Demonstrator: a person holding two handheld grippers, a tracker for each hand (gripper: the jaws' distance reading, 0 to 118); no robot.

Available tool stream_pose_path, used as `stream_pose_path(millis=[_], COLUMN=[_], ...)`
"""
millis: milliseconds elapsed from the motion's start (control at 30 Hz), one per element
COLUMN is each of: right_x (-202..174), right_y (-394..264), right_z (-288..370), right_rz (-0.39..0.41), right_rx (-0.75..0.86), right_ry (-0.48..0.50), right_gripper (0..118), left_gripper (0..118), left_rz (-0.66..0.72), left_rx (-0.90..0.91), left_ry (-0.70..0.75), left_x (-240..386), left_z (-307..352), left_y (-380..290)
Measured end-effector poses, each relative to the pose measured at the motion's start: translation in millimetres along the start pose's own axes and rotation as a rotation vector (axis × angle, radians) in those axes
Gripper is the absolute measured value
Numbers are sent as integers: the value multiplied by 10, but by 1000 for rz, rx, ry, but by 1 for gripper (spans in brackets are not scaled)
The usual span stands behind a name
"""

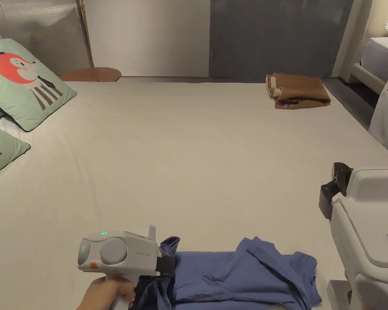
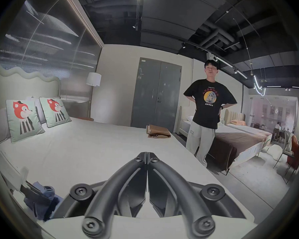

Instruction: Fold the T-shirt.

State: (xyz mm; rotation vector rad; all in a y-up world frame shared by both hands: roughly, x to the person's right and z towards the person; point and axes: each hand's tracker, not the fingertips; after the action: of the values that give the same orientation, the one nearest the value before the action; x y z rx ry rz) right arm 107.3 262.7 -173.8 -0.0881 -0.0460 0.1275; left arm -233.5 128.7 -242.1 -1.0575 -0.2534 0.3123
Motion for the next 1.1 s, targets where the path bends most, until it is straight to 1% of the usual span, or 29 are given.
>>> stream_pose_path(millis=[33, 67, 133, 167, 200, 267, 333, 433, 467, 500, 533, 567, 600, 633, 700, 833, 900, 1100], right_x=[10, 16, 33, 41, 41, 48, 43, 9, -2, -15, -18, -17, -22, -26, -28, -12, 19, 146], right_y=[6, 6, -4, -8, -8, -12, -10, 25, 33, 38, 38, 36, 36, 37, 28, 17, 9, -13], right_z=[18, 25, 27, 25, 22, -2, -13, 14, 19, 23, 15, 6, 7, 8, 6, 6, 8, 19], right_rz=[-1, -1, 0, -2, -4, -6, -8, -6, -6, -5, -5, -4, -5, -5, -7, -7, -5, -1], right_rx=[-2, -2, -4, -6, -8, -11, -8, -5, -4, -2, -2, -1, 0, -2, -3, -9, -12, -20], right_ry=[0, -2, -9, -9, -10, -8, -3, 7, 11, 13, 14, 18, 20, 22, 23, 25, 23, -3], right_gripper=[0, 0, 0, 0, 0, 0, 0, 0, 0, 0, 0, 0, 0, 0, 0, 0, 0, 0], left_gripper=[6, 21, 69, 98, 109, 108, 108, 106, 102, 88, 67, 32, 6, 0, 0, 0, 0, 0], left_rz=[0, 0, 4, 5, 17, 10, 5, -64, -89, -111, -142, -174, -204, -229, -252, -236, -240, -245], left_rx=[1, 12, 29, 31, 65, 151, 278, 484, 542, 580, 610, 619, 604, 584, 543, 438, 388, 308], left_ry=[11, 1, -53, -75, -91, -117, -65, 103, 177, 228, 278, 343, 401, 429, 444, 393, 379, 256], left_x=[4, -2, -18, -16, -20, -44, -96, -61, -85, -110, -128, -141, -151, -207, -243, -43, 14, 358], left_z=[-8, 0, 45, 92, 165, 343, 537, 872, 933, 950, 966, 950, 904, 818, 706, 504, 289, -115], left_y=[-14, -31, -23, -20, -26, -36, -66, -211, -257, -291, -336, -378, -407, -421, -468, -549, -577, -633])
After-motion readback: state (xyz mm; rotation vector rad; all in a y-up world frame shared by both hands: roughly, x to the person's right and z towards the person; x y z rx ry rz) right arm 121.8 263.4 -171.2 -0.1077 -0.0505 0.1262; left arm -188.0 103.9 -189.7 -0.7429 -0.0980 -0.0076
